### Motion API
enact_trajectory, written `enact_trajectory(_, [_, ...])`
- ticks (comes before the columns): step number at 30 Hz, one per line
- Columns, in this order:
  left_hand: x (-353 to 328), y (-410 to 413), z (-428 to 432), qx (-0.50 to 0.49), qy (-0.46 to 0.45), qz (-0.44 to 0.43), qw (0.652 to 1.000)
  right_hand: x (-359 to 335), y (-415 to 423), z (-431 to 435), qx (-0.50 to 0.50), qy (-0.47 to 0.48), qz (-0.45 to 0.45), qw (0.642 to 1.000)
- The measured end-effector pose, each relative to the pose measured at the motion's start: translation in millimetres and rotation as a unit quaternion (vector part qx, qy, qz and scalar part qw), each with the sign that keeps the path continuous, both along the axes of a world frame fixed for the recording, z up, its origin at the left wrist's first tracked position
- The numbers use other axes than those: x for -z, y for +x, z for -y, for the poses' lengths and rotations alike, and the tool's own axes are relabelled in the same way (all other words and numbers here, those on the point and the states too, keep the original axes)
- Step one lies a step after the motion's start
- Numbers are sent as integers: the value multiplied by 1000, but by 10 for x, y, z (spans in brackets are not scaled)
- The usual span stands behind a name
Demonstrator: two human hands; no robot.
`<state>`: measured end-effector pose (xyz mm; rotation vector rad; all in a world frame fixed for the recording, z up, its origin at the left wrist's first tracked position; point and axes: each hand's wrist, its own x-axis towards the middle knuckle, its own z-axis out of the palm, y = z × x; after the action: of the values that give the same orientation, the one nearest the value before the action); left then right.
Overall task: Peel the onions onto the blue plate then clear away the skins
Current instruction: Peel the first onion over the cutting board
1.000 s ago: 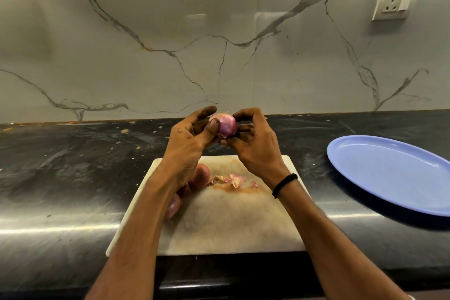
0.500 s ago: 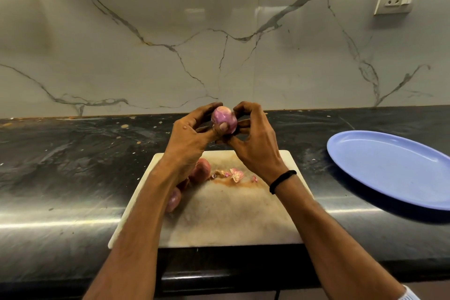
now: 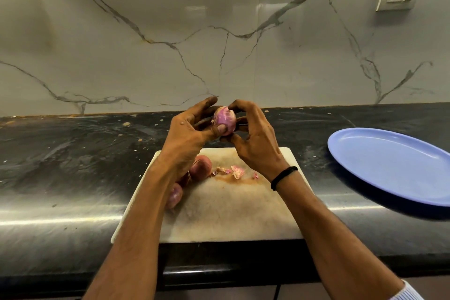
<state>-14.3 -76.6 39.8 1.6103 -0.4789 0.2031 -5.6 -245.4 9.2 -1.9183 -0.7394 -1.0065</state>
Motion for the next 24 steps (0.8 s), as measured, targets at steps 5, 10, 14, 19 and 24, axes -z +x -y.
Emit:
enact_trajectory(5, [10, -10, -7, 9, 7, 2, 1000, 3, 7, 10, 9, -6, -2, 1000])
enact_trajectory(10, [0, -28, -6, 19, 16, 2, 1000, 16, 20, 23, 19, -26, 1, 999])
enact_trajectory(14, [-19, -60, 8, 30, 27, 1, 999, 25, 33, 40, 28, -46, 9, 998])
enact_trajectory(19, [-37, -110, 36, 33, 44, -3, 999, 28, 31, 56, 30, -61, 18, 998])
enact_trajectory(24, [7, -89, 37, 32, 52, 2, 998, 32, 35, 58, 36, -65, 18, 997])
